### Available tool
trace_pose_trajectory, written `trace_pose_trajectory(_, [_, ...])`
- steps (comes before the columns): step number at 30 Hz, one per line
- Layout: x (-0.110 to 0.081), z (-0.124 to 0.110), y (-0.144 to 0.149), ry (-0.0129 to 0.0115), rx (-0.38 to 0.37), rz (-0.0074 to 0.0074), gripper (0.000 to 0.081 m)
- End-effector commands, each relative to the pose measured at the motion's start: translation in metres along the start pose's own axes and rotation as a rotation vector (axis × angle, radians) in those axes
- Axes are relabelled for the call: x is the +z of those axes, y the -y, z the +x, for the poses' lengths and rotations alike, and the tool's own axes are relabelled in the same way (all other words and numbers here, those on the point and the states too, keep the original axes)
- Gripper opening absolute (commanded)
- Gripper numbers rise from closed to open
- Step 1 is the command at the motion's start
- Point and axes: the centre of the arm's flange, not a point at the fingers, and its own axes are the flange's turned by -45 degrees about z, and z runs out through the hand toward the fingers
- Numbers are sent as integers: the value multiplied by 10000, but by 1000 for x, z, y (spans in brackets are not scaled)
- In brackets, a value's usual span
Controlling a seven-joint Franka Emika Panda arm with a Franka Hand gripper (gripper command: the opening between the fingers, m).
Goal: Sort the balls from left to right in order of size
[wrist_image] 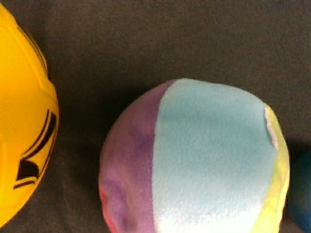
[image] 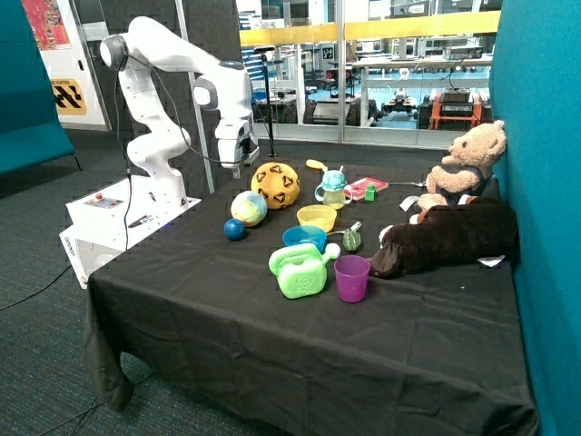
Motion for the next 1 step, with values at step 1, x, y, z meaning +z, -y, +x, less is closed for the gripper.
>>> trace_pose_trajectory(1, [-5,11,0,33,-355,48,713])
